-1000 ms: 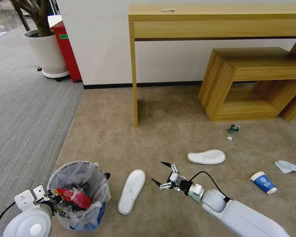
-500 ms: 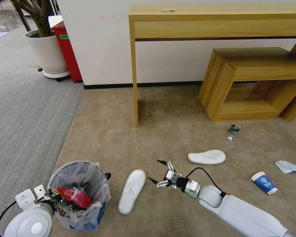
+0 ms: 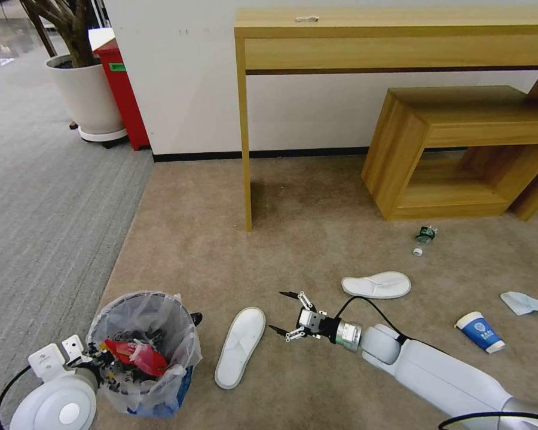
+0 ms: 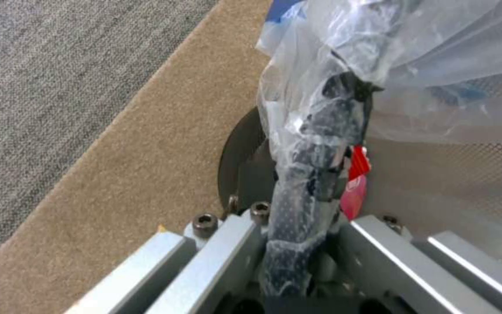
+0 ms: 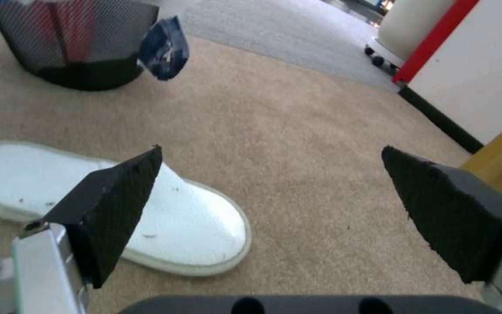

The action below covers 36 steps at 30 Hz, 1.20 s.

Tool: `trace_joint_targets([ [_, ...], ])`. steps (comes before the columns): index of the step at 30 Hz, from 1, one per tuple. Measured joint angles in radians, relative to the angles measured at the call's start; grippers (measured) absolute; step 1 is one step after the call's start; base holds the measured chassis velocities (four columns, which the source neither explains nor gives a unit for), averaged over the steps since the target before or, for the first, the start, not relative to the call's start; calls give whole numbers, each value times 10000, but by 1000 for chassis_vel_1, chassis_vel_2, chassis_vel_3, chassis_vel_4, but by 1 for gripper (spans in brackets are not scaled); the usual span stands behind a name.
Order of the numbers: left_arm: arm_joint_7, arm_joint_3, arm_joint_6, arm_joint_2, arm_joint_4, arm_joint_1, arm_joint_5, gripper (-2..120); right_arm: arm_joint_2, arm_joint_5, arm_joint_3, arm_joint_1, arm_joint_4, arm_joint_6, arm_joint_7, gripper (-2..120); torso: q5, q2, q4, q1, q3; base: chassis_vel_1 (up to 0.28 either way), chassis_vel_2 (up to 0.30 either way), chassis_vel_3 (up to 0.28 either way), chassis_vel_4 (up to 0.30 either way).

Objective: Pick up the trash bin and place the garbage on the floor into it.

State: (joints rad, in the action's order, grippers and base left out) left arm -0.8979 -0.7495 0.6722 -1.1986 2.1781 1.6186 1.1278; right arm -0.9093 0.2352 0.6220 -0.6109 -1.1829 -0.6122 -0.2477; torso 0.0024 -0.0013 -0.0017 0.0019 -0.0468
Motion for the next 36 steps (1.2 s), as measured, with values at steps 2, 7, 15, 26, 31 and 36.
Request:
trace_joint_targets([
  [2,1,0,0,-54,13,-15,-19,0,-33,-3,47,79,109,-45,-84,97,-1,0,0,0,0,0,0,0,0],
  [7,27,-44,-1,-233,57,29,-143,0,-262,-70,286,326,703,-369,-522,97,-4,0,-1,0,-1,0,0,0,0],
  [15,42,-106,-2,-384,132,77,-180,0,-683,-141,401,613,1728,-897,-1271,97,-6,-1,-3,0,-1,0,0,0,0],
  [26,50,-121,-1,-483,174,101,-229,0,-1159,-118,145,670,2441,-1105,-1533,97,-5,-1,-2,0,-1,0,0,0,0],
  [31,52,-90,-1,-496,204,97,-245,0,-1341,-112,-106,540,2518,-1104,-1505,97,-3,-1,-2,0,-2,0,0,0,0],
  [36,67,-56,2,-506,182,92,-302,0,-1774,-127,-331,405,2718,-1040,-1374,97,1,-1,-1,0,0,0,0,0,0],
])
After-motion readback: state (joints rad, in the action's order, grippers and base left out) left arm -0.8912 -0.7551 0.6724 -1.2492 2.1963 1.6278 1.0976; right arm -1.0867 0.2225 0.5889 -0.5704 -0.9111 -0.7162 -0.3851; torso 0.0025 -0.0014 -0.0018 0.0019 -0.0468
